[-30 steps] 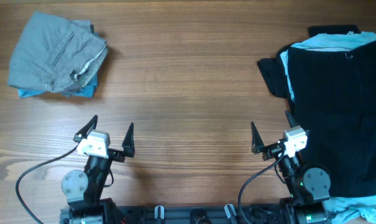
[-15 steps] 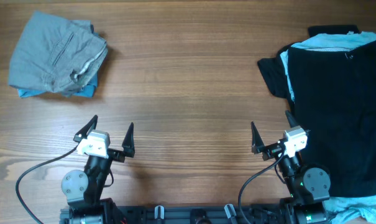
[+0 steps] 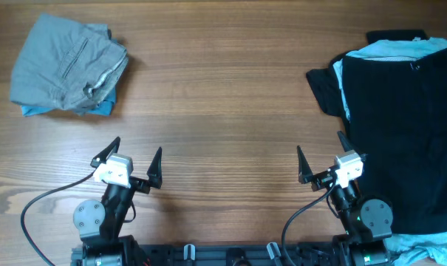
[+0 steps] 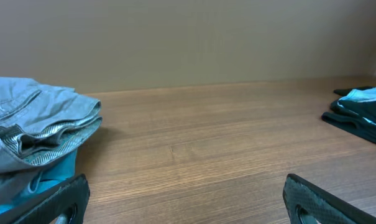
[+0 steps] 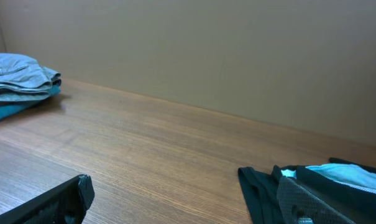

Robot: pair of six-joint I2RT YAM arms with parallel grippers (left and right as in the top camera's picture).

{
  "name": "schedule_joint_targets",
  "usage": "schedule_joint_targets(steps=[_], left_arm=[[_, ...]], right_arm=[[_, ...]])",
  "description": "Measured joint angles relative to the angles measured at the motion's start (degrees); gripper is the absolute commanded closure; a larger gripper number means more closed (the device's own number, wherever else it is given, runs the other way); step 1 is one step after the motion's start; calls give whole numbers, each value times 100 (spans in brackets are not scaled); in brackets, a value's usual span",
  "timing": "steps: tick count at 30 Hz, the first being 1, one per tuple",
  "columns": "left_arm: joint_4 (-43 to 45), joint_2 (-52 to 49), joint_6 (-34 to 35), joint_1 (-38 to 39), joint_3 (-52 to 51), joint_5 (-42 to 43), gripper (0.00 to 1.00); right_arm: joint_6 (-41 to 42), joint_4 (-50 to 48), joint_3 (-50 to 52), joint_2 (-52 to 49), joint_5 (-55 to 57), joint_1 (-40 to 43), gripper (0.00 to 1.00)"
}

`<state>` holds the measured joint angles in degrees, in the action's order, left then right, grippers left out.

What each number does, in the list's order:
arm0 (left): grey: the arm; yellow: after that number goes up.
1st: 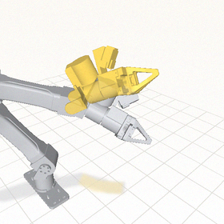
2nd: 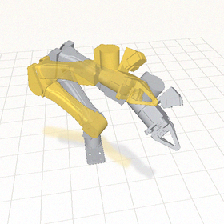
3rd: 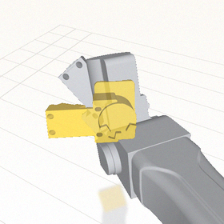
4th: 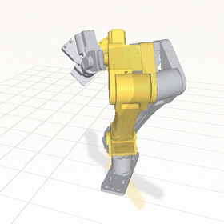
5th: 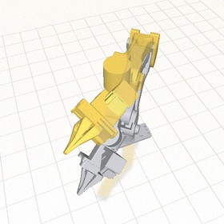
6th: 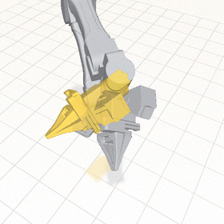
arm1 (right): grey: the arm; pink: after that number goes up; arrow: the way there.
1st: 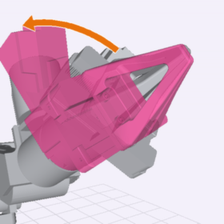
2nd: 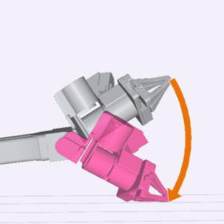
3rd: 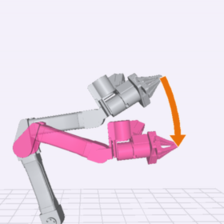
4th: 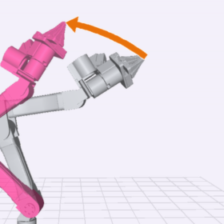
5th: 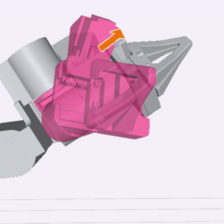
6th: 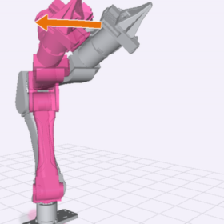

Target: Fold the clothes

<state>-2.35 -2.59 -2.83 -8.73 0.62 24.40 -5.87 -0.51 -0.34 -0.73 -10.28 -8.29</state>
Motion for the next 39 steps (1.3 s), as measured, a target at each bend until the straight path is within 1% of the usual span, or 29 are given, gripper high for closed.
schedule_joint_targets(steps=[3, 4, 6, 7, 8, 9, 11, 12, 13, 14, 16, 17, 18, 19, 20, 21, 23, 25, 26, 28, 31, 32, 33, 35, 39], left_arm=[[118, -13, 2, 0, -4, 42, 0], [332, -22, 13, 0, -26, 59, 0], [1193, -28, 37, 0, -28, 225, 0], [1423, -33, 98, 0, -17, 278, 0], [1718, -42, 293, 0, 22, 321, 0], [1770, -48, 487, 0, 162, 354, 0], [1259, -205, 713, 0, 699, 396, 0], [914, -400, 774, 0, 1025, 413, 0], [533, -584, 817, 0, 1327, 422, 0], [48, -953, 837, 0, 1779, 428, 0], [-614, -1659, 872, 0, 2586, 411, 0], [-1384, -2201, 901, 2, 3237, 433, 0], [-1843, -2791, 918, 2, 3845, 422, 0], [-2374, -3414, 925, 2, 4487, 417, 0], [-2927, -3919, 931, 2, 5029, 409, 0], [-3324, -4315, 933, 7, 5410, 411, 0], [-3978, -5327, 938, 7, 6345, 417, 0], [-4142, -5821, 938, 9, 6653, 420, 0], [-4170, -5932, 938, 11, 6684, 420, 0], [-4251, -6017, 938, 11, 6686, 446, 0], [-4367, -6015, 938, 11, 6697, 527, 0], [-4404, -6015, 938, 11, 6697, 553, 0], [-4393, -6015, 938, 11, 6697, 553, 0], [-4400, -6015, 938, 11, 6701, 553, 0], [-4419, -6015, 938, 11, 6701, 553, 0]], right_arm=[[0, -42, 0, 0, 0, 0, 0], [31, -133, 0, 0, -13, 0, 0], [173, -579, -2, -4, -90, 0, 0], [258, -732, -28, -4, -153, 0, 0], [304, -680, -103, -7, -186, 0, 0], [352, -573, -297, -15, -219, 0, 0], [483, 92, -979, -236, -278, 0, 0], [597, 629, -1563, -697, -299, 0, 0], [651, 874, -1871, -973, -302, 0, 0], [745, 1207, -2396, -1537, -323, 0, 0], [876, 1862, -3381, -2649, -361, 2, 0], [925, 2430, -4002, -3355, -407, 0, 0], [953, 2806, -4527, -3906, -435, 2, 0], [970, 3309, -5379, -4874, -481, 11, 0], [984, 3829, -5884, -5440, -516, 15, 0], [979, 4376, -6579, -6181, -629, 26, 0], [1047, 4861, -7580, -7401, -957, 26, 0], [1045, 4951, -7925, -8159, -1029, 55, 0], [1106, 4894, -7971, -8384, -870, 111, 1], [1397, 4664, -7973, -8730, -229, 424, 14], [1766, 3926, -8011, -9197, 348, 1185, 30], [1888, 3700, -8035, -9510, 520, 1534, 32], [1851, 3458, -8039, -9746, 535, 1668, 34], [1615, 3152, -8094, -10432, 560, 1729, 35], [1329, 3130, -8091, -11593, 798, 1707, 36]])
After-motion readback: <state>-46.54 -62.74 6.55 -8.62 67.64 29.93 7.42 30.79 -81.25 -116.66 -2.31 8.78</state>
